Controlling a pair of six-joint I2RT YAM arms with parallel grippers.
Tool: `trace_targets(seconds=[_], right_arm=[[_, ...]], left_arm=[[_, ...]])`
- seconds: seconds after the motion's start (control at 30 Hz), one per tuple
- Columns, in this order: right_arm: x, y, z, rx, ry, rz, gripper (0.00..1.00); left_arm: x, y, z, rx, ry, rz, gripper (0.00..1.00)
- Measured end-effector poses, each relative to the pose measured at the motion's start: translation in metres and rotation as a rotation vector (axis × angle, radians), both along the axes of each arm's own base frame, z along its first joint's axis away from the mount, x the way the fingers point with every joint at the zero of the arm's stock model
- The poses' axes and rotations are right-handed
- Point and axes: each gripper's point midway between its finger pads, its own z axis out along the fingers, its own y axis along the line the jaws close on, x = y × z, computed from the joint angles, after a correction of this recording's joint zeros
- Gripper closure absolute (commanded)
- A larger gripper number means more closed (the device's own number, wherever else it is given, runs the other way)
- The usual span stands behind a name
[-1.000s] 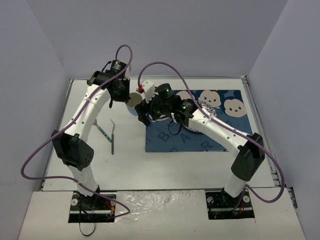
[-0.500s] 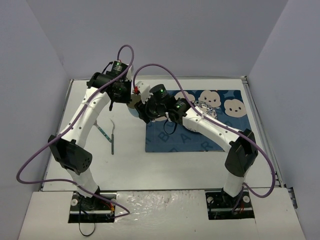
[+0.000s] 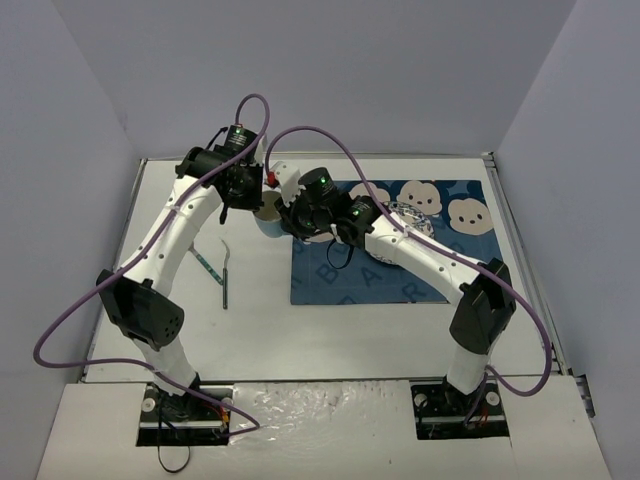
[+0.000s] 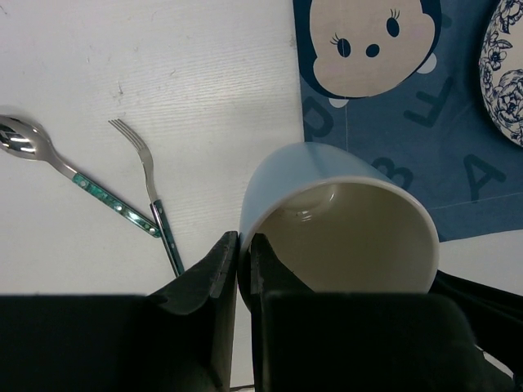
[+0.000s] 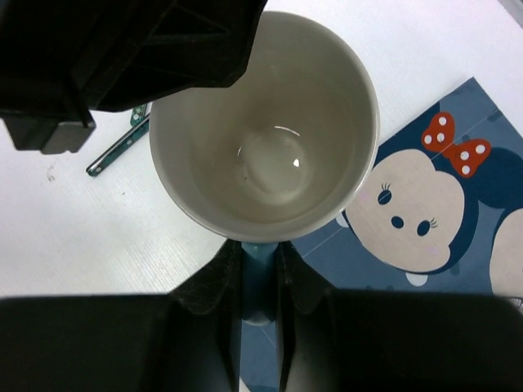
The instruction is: Set the dinner table for one person
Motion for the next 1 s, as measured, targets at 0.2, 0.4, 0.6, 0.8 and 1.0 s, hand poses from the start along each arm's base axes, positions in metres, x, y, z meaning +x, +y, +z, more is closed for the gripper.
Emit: trace_targets(seconds=[0.2, 0.4, 0.6, 0.8, 1.0], right_arm=[[0.000, -0.001, -0.001, -0.012, -0.003, 0.003, 1.00], [0.000, -0.019, -0.031, -0.080, 0.022, -0.009, 1.00], [0.009, -0.079, -0.064, -0.146, 0.070, -0.082, 1.00], [0.055, -0.174, -0.036, -0.103, -0.013, -0.269, 1.00], [0.112, -0.296, -0.004, -0.039, -0.131, -0.501, 1.00]], left_arm=[[-0.002, 0.000, -0.002, -0.007, -0.002, 0.000, 0.61], [-0.010, 0.005, 0.004, -0.027, -0.025, 0.015, 0.39], [-0.016, 0.030, 0.000, -0.052, -0.049, 0.080, 0.18], [-0.034, 0.077, -0.032, -0.049, -0.042, 0.187, 0.03], [-0.059, 0.108, -0.073, -0.048, -0.020, 0.243, 0.03]])
